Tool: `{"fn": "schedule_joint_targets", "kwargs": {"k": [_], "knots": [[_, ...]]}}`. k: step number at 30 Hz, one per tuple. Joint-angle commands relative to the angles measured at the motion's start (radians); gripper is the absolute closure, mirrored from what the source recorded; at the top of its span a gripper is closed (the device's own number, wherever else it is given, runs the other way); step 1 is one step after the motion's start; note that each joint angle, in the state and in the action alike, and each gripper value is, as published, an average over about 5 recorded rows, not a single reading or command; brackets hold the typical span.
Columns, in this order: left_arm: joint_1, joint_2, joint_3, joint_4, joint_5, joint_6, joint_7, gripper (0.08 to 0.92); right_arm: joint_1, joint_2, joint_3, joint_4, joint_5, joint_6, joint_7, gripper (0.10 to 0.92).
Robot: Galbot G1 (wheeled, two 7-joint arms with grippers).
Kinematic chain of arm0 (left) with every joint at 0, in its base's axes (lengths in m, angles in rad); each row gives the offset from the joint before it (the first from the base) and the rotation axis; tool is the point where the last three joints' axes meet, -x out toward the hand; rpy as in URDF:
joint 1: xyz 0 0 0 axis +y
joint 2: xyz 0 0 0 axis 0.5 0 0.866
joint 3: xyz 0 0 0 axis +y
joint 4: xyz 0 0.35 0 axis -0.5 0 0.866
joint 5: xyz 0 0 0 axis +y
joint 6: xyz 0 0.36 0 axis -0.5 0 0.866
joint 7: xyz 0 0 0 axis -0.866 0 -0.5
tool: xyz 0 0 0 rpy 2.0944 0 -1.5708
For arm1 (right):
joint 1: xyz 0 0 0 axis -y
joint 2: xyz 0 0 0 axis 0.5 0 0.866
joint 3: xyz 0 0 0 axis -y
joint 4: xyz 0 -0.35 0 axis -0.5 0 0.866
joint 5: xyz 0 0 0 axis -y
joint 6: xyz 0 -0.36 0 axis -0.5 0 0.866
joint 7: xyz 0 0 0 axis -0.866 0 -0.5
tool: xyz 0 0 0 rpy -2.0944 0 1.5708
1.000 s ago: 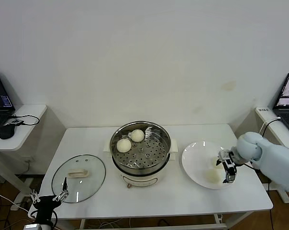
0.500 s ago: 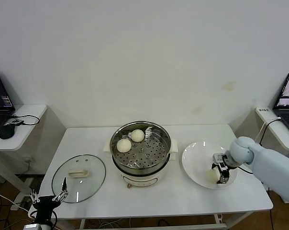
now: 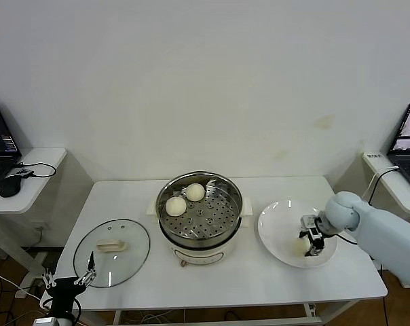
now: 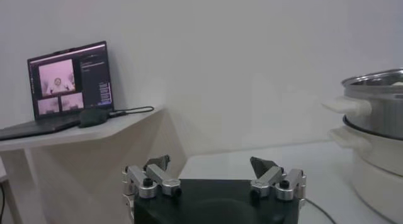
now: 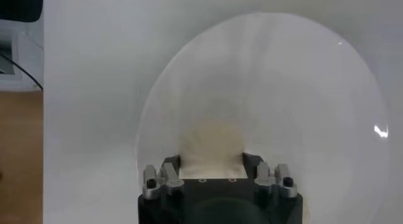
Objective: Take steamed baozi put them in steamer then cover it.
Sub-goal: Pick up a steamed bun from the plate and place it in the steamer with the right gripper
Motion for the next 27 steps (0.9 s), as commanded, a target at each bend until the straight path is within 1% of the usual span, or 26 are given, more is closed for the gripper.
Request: {"fn": "schedule_joint_targets", "kwargs": {"k": [1, 7, 12, 19, 23, 27], "knots": [[-0.001, 0.001, 0.002, -0.001, 0.000, -0.001, 0.000, 0.177, 0.114, -0.024, -0.026, 0.017, 0.048, -0.005, -0.016, 0.414], [-0.003, 0.003, 0.007, -0.006, 0.000, -0.001, 0.000, 0.177, 0.320, -0.042, -0.064, 0.048, 0.161, -0.023, -0.046, 0.411], [-0.003, 0.009, 0.008, -0.010, -0.001, 0.000, 0.000, 0.177, 0.511, 0.015, -0.160, 0.046, 0.245, -0.040, -0.051, 0.406], [-0.002, 0.012, 0.005, -0.010, -0.005, -0.002, 0.000, 0.177, 0.744, 0.197, -0.305, 0.043, 0.356, -0.070, -0.024, 0.406], [0.001, 0.013, 0.000, -0.009, -0.006, -0.005, 0.000, 0.177, 0.752, 0.311, -0.353, 0.033, 0.395, -0.080, 0.009, 0.406], [0.006, 0.012, -0.006, -0.012, -0.007, -0.008, -0.001, 0.177, 0.711, 0.439, -0.393, 0.005, 0.411, -0.058, 0.035, 0.406]]}}
